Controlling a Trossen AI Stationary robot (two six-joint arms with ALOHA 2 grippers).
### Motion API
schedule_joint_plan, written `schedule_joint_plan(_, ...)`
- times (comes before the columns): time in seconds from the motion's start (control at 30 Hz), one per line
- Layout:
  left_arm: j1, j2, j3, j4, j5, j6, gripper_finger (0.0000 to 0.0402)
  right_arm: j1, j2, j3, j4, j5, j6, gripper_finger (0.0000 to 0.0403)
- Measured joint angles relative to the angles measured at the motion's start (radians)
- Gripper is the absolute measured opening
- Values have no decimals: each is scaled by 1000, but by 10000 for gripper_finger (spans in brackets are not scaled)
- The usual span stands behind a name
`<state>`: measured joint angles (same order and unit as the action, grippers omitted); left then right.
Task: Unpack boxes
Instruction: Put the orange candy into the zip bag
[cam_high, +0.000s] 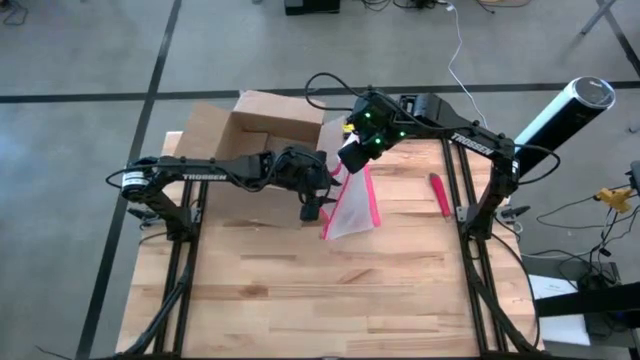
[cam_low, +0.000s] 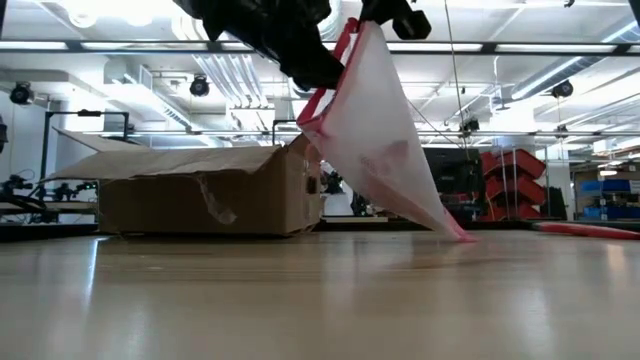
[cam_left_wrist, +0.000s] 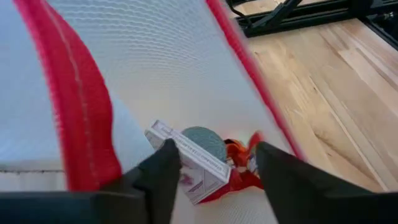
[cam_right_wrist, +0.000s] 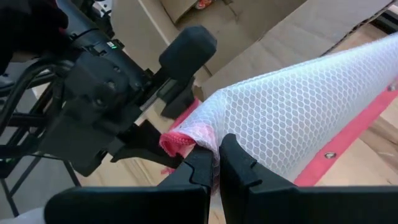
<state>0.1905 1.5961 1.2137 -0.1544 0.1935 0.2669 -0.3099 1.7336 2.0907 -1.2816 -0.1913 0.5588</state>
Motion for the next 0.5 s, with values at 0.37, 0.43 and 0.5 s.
schedule_joint_plan(0.37, 22, -83, 233, -452, -151, 211, 249, 0, 0, -23, -176, 76, -30, 0)
schedule_joint_plan(0.43, 57, -98, 251, -492, -186, 273, 238, 0, 0, -26, -176, 83, -37, 0)
schedule_joint_plan(0.5, 119, -109, 249, -526, -187, 290, 227, 1, 0, -30, -176, 84, -44, 0)
